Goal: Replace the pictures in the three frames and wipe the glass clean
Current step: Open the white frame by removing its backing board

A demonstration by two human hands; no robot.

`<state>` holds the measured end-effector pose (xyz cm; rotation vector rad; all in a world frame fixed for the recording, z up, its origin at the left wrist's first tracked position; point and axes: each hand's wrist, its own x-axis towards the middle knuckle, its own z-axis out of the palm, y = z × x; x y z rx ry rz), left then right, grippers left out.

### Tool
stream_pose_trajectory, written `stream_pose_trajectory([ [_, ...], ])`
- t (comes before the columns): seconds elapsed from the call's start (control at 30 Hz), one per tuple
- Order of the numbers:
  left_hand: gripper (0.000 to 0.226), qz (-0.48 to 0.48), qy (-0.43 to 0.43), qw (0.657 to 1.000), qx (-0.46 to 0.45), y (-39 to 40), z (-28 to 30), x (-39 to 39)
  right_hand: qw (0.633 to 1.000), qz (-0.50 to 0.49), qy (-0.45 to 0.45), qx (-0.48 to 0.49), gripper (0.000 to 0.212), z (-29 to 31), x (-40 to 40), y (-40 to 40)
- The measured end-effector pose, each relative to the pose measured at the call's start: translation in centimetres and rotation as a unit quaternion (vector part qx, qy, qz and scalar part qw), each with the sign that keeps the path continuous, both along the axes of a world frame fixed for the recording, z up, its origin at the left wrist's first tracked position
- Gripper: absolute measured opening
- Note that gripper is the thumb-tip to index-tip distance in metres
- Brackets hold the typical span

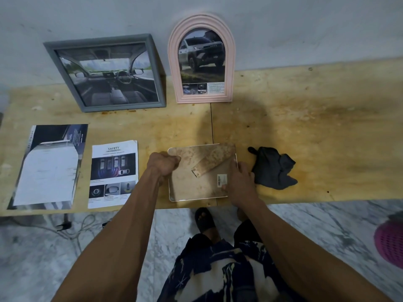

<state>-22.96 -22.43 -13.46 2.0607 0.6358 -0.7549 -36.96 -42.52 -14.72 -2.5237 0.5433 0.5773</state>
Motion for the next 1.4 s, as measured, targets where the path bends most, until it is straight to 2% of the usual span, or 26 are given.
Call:
stream_pose_trajectory([
  [0.07,0.039,0.018,0.017,1.000,-0.019,0.3,0.3,-0.1,1.000,-0.006,0.008,0.002,0.095,-0.1,0.1,0.0],
  [0.13,0.039,0.008,0.035,0.999,-0.022,0.5,0.4,-0.6,1.000,-0.011,0.013,0.003,0.096,-0.2,0.2,0.0],
  [0.3,0.047,-0.095,0.031,0.993,0.057,1.1,0.4,-2.4,1.000,-0.014,0.011,0.002,0.096,-0.6,0.1,0.0],
  [0.4,0.057,-0.123,0.024,0.988,0.086,0.8,0.2,-3.3,1.000,-0.007,0.008,0.008,0.099,-0.6,0.1,0.0],
  [0.6,0.043,-0.087,0.013,0.993,0.082,0.8,-0.2,-3.6,1.000,0.001,0.016,0.020,0.097,-0.5,0.3,-0.4],
  [0.77,0.047,-0.112,0.009,0.990,0.090,1.3,-0.4,-3.5,0.999,0.002,0.016,0.037,0.094,-0.1,0.0,-0.6],
  [0.93,0.056,-0.095,0.007,0.991,0.096,2.0,-0.4,-3.5,0.997,-0.016,0.010,0.071,0.076,0.8,-0.5,-1.0],
  [1.03,0.060,-0.086,0.007,0.993,0.081,2.4,-0.4,-3.5,0.997,-0.012,-0.004,0.072,0.079,0.7,-0.8,-1.1],
  [1.13,0.050,-0.099,0.001,0.991,0.088,2.3,0.1,-3.7,0.998,0.010,-0.010,0.053,0.074,0.1,-1.0,-0.9],
  [1.27,0.037,-0.050,0.004,0.997,0.063,2.7,0.0,-3.6,0.999,0.025,-0.008,0.035,0.062,-0.1,-0.7,-0.8],
  [1.4,0.031,-0.040,0.006,0.998,0.042,3.6,-0.2,-3.5,0.999,0.047,-0.018,0.005,0.058,0.0,-0.5,-0.7],
])
